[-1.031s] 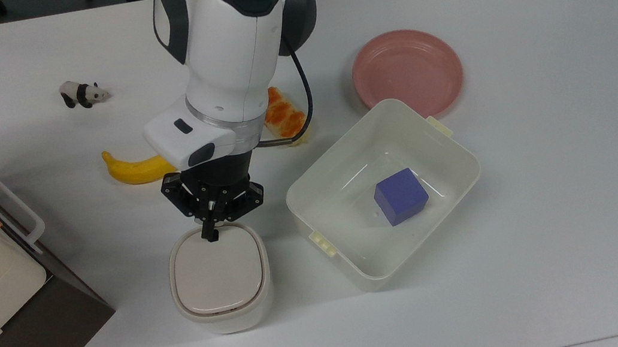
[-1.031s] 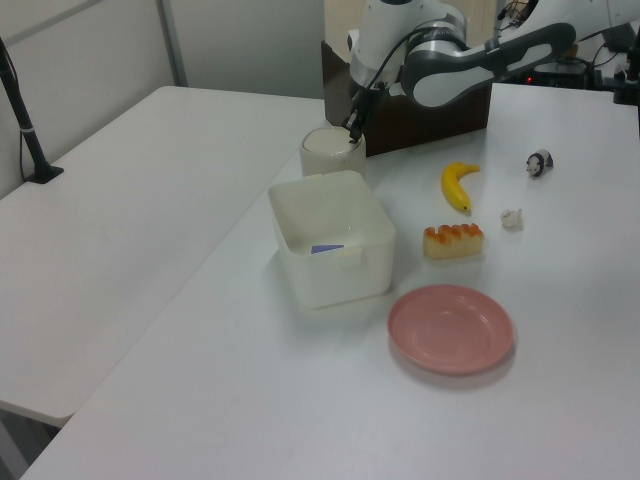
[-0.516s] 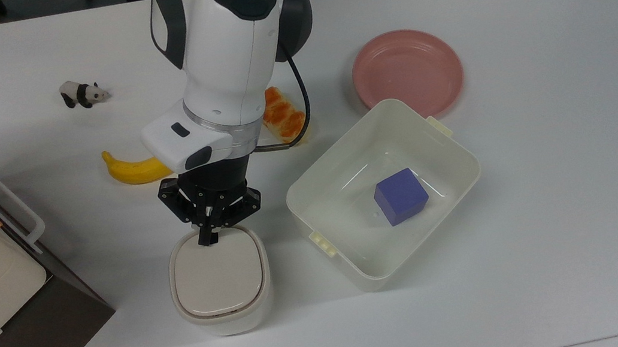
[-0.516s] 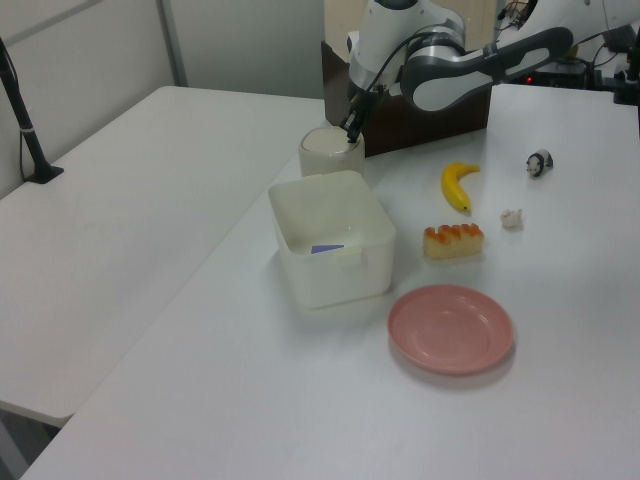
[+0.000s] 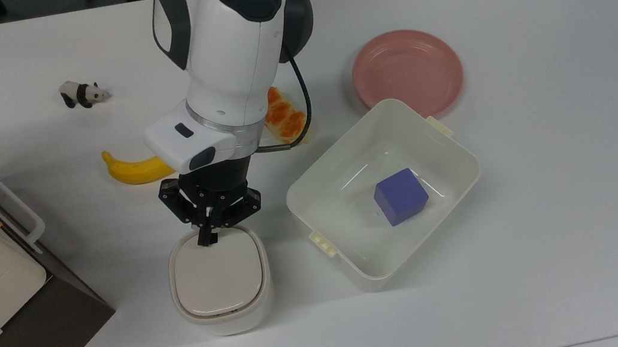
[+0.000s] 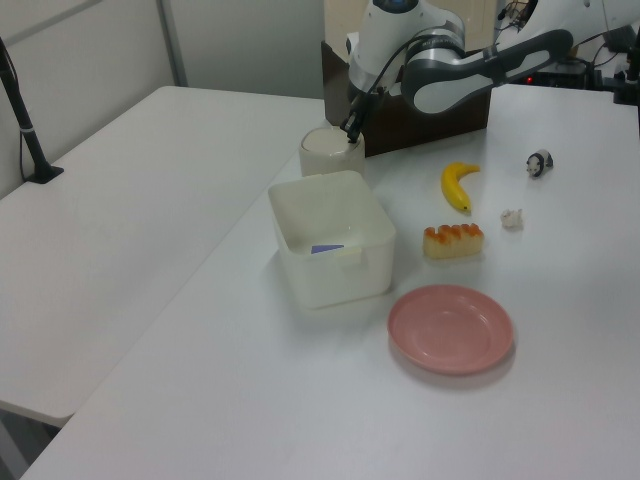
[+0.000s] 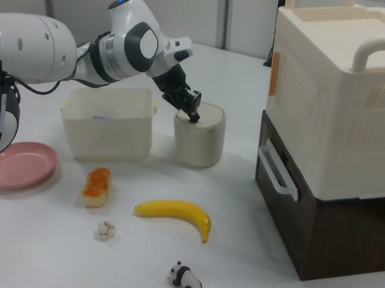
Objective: Open the trash can
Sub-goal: 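Lift the lid edge upward to flip the lid open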
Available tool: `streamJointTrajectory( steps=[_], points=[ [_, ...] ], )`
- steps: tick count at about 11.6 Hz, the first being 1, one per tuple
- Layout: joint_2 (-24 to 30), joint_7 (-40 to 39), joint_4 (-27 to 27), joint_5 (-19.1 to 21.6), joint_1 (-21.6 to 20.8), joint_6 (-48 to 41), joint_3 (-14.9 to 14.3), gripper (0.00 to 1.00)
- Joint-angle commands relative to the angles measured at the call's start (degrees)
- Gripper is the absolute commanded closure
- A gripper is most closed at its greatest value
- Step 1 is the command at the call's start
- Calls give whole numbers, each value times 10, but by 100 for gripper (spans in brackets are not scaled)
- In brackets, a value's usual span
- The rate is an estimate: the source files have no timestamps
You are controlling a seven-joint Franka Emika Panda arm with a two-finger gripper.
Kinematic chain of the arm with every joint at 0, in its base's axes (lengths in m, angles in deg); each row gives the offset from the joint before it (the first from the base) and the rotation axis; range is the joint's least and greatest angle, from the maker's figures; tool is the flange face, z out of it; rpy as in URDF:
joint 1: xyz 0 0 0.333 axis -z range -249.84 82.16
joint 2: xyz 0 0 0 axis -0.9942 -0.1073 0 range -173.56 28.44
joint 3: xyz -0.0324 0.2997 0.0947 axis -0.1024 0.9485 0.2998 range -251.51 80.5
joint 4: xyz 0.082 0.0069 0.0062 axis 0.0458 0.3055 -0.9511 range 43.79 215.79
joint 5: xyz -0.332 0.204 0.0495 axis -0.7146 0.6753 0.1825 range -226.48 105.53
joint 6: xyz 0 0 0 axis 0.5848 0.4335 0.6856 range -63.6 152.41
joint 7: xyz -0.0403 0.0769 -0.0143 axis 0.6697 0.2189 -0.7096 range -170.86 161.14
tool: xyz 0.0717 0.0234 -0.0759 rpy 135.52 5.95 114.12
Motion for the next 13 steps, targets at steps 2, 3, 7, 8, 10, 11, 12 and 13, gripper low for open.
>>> streamJointTrajectory(
  steps=[2, 3, 7, 8, 10, 11, 12, 13],
  points=[
    [5, 36, 28, -22, -5, 17, -8, 100],
    [5, 39, 36, -33, -5, 17, -8, 100],
    [9, 66, 17, -27, -4, 17, -7, 100],
    [11, 76, 14, -28, -3, 17, -7, 100],
    [28, 84, 4, -14, -3, 15, -4, 100],
    [40, 81, 2, 8, -3, 11, -4, 100],
    [58, 79, 3, 29, -2, 9, -3, 100],
    [67, 79, 4, 43, -3, 0, -1, 100]
  ],
)
